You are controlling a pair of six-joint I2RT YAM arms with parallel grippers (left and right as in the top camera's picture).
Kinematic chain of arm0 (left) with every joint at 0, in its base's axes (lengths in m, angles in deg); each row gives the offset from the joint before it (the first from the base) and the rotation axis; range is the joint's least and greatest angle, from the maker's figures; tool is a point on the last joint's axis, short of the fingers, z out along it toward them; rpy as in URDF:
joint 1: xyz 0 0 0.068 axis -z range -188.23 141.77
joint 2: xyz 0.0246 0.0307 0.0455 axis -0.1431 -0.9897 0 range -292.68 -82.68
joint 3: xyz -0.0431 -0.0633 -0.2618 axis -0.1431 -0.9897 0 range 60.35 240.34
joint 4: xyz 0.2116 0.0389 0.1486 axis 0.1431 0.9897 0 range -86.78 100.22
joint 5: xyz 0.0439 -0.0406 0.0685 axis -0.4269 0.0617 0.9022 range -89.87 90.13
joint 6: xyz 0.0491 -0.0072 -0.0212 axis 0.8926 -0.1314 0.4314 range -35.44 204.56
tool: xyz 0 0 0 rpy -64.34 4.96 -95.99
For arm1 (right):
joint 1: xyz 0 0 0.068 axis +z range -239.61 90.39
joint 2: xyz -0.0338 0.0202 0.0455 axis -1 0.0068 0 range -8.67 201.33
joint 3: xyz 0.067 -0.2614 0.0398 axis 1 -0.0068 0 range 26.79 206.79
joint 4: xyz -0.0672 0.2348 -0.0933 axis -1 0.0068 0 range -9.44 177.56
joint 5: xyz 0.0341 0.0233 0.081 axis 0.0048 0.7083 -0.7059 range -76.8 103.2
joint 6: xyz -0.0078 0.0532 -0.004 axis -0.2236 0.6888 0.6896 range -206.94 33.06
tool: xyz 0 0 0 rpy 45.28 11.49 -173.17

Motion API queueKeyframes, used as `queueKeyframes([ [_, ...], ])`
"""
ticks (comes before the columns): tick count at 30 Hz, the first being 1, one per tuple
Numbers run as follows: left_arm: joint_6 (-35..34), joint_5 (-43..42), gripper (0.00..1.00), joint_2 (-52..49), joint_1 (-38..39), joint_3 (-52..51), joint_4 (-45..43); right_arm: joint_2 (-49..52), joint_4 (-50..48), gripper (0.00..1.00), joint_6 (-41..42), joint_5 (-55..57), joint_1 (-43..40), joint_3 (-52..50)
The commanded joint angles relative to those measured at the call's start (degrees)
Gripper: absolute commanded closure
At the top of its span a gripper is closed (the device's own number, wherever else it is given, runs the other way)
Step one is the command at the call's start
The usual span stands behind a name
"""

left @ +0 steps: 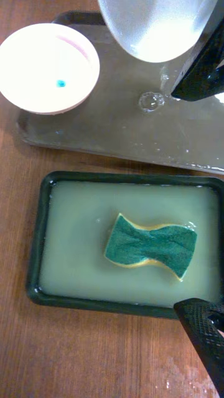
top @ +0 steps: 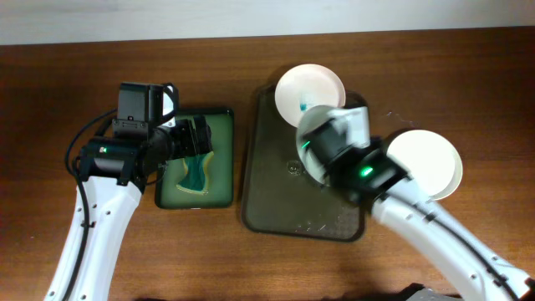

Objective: Clean dirty plates on tray and stack at the side
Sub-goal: 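Lift the plate and stack it on the plate at the right, then drag the last plate to the tray center with the right gripper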

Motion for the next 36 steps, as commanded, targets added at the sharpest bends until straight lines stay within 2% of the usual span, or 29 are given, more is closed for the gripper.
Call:
queueKeyframes([
  [1,0.3,-0.7,0.01,0.0,-0.1,0.9,0.0,-0.9,-0.1,0.96,-7.1,-31.3,-17.5,1.4],
  [3,0.3,-0.7,0.0,0.0,-0.1,0.9,0.0,-0.6,-0.1,0.96,-10.0,-45.6,-33.1,1.5],
  [6,0.3,-0.7,0.01,0.0,-0.1,0.9,0.0,2.6,-0.6,0.96,-9.5,-51.8,-54.1,1.5],
  [8,0.3,-0.7,0.01,0.0,-0.1,0.9,0.0,6.6,-1.7,0.96,-6.5,-51.4,-62.9,1.5],
  [11,0.3,-0.7,0.01,0.0,-0.1,0.9,0.0,14.0,-2.4,0.96,-2.0,-51.4,-70.6,1.5],
  [12,0.3,-0.7,0.0,0.0,-0.1,0.9,0.0,15.4,-1.9,0.88,-2.0,-51.4,-71.4,1.5],
  [13,0.3,-0.7,0.01,0.0,-0.1,0.9,0.0,16.8,-0.9,0.72,-2.0,-51.6,-71.9,1.5],
  [14,0.3,-0.7,0.01,0.0,-0.1,0.9,0.0,17.3,0.0,0.53,-2.2,-53.2,-71.7,1.5],
  [15,0.3,-0.7,0.01,0.0,-0.1,0.9,0.0,17.0,0.2,0.5,-3.3,-56.7,-70.9,1.6],
  [18,0.3,-0.7,0.01,0.0,-0.1,0.9,0.0,13.8,2.7,0.49,-7.8,-62.9,-65.9,5.2],
  [22,0.3,-0.7,0.01,0.0,-0.1,0.9,-0.1,9.4,7.6,0.56,-10.7,-60.5,-49.5,15.5],
  [25,0.3,-0.7,0.0,0.0,-0.1,0.9,0.0,10.6,5.7,0.57,-11.9,-44.8,-31.6,21.5],
  [27,0.3,-0.7,0.01,0.0,-0.1,0.9,-0.1,13.2,1.5,0.57,-11.9,-37.3,-26.3,21.5],
  [32,0.3,-0.7,0.01,0.0,0.0,0.9,0.0,27.9,-16.1,0.56,-11.9,-36.4,-24.7,21.5],
  [36,0.3,-0.7,0.01,0.0,-0.2,0.9,0.0,38.7,-24.6,0.57,-11.9,-40.3,-24.7,21.5],
])
